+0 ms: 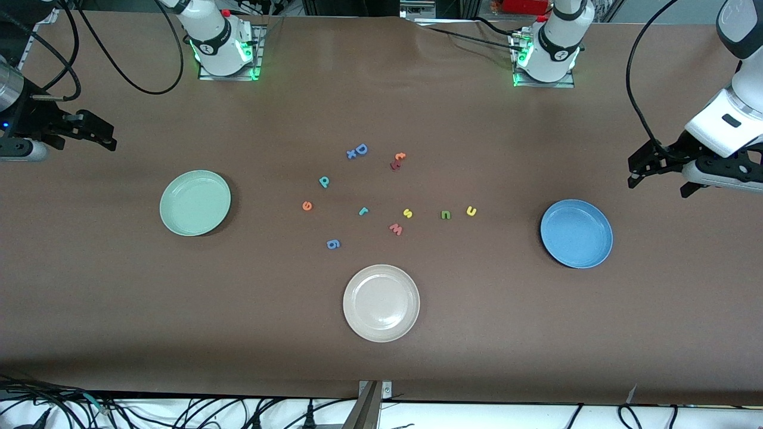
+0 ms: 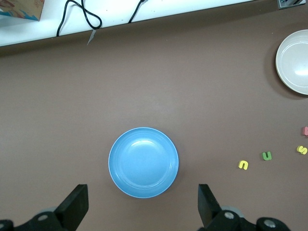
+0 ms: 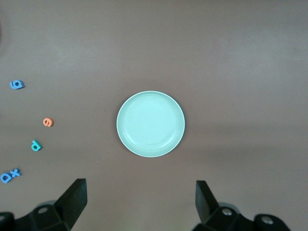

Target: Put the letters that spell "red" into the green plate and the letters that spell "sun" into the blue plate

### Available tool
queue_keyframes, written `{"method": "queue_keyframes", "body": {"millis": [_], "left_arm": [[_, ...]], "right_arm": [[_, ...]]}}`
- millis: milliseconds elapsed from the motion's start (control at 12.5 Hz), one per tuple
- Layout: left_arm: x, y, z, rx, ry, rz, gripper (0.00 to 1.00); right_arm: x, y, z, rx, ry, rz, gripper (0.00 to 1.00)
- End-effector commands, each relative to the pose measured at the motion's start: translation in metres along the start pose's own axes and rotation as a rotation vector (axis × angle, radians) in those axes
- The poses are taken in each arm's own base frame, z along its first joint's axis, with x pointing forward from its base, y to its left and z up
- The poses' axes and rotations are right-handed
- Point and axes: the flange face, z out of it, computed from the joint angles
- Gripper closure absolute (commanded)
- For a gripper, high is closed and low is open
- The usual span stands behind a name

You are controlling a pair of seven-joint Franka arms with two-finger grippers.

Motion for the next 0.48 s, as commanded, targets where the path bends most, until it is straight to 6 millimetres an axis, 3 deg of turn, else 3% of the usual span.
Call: {"method": "queue_keyframes", "body": {"millis": [0, 160, 401], "left_arm": [[0.004, -0.001, -0.006, 0.014, -0.007, -0.008, 0.00], [0.003, -0.003, -0.005, 0.014, -0.010, -0.011, 0.00], [0.004, -0.002, -0.005, 0.014, -0.008, -0.011, 0.00]], "right_arm": [[0.006, -0.002, 0.002, 0.014, 0.006, -0.003, 0.00], [0.005, -0.015, 0.009, 0.003, -0.020, -0.031, 0.00], [0.011, -0.016, 0.029, 0.010, -0.070, -0.033, 0.00]]}}
